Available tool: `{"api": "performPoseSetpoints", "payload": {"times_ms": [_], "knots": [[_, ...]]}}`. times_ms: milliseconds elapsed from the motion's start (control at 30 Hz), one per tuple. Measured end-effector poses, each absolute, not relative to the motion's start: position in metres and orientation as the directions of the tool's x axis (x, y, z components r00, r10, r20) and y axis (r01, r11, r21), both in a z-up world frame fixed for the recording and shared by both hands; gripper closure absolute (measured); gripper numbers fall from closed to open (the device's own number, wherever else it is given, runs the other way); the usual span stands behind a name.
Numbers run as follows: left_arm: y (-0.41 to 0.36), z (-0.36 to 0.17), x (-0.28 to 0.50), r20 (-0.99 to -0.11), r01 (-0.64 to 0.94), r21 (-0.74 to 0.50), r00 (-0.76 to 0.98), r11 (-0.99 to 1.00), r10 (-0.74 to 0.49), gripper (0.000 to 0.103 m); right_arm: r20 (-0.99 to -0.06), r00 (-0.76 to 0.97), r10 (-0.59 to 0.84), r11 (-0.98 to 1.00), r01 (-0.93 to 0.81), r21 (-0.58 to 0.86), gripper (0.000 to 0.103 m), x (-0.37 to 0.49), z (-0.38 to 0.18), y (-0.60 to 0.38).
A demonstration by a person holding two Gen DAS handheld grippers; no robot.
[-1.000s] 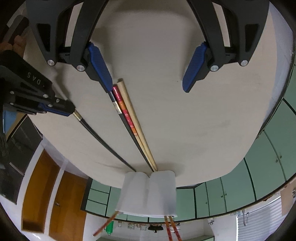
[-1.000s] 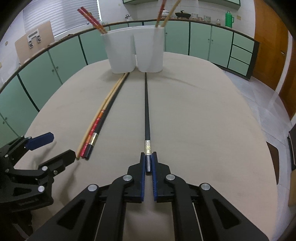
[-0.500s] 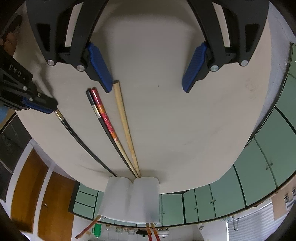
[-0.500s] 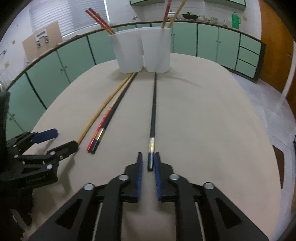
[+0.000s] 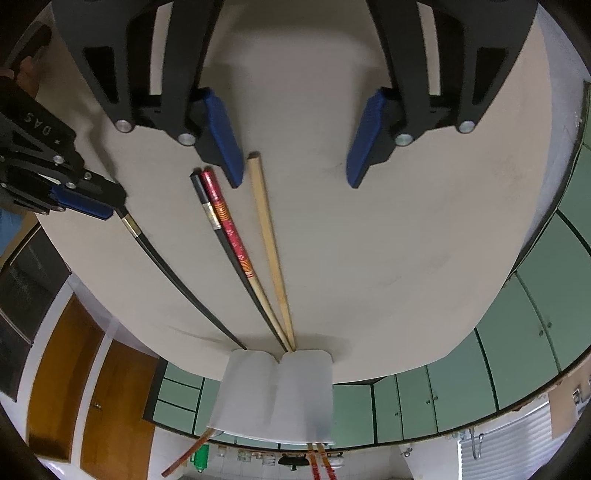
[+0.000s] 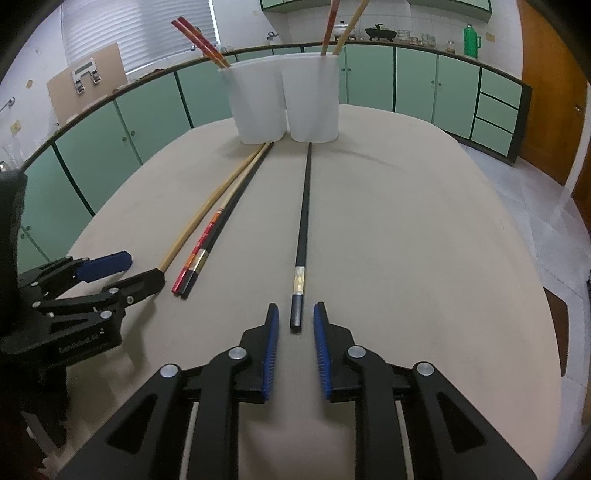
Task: Organize utensils
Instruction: 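Grasp the plain wooden chopstick with the left gripper while the right gripper holds the black one, then lift both chopsticks and lower them into the white holder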
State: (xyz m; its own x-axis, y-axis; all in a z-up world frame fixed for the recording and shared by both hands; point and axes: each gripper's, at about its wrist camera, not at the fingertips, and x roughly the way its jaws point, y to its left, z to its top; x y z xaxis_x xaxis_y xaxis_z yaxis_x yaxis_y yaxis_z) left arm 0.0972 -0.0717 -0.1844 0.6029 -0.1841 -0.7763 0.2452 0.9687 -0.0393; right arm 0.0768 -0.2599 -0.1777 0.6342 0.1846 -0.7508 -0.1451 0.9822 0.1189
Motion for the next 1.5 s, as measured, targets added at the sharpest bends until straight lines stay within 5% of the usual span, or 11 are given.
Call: {"api": "performPoseSetpoints", "payload": {"times_ms": [100,267,633,1167,1500], "knots": [[-0.078,-0.184,0.096,-0.774,0.264,-0.035,0.603,0.964,-0.194,0.067,-0.753,0.635,0.174,0.984,-0.147,0.103,0.094,0.078,-0.178,-0.256],[-0.086,-0.185,0.095,-0.773,0.289,-0.044,0.596,0.956,-0.216,0.095,-0.751,0.637,0.172,0.984,-0.140,0.106,0.096,0.078,-0.177,-0.256],[-0.072,-0.155,0.080,-0.731,0.277,-0.046,0.645,0.960,-0.221,0.096,-0.719,0.674,0.173,0.984,-0.148,0.097,0.096,0.064,-0.154,-0.263],[-0.058,-0.023,0.067,-0.485,0.327,-0.047,0.819,0.944,-0.307,0.097,-0.583,0.776,0.239,0.971,-0.196,0.138,0.097,0.062,-0.053,-0.287],[-0.071,0.019,0.077,-0.416,0.406,-0.042,0.824,0.913,-0.386,0.097,-0.521,0.786,0.333,0.941,-0.317,0.122,0.097,0.086,0.014,-0.285]]}}
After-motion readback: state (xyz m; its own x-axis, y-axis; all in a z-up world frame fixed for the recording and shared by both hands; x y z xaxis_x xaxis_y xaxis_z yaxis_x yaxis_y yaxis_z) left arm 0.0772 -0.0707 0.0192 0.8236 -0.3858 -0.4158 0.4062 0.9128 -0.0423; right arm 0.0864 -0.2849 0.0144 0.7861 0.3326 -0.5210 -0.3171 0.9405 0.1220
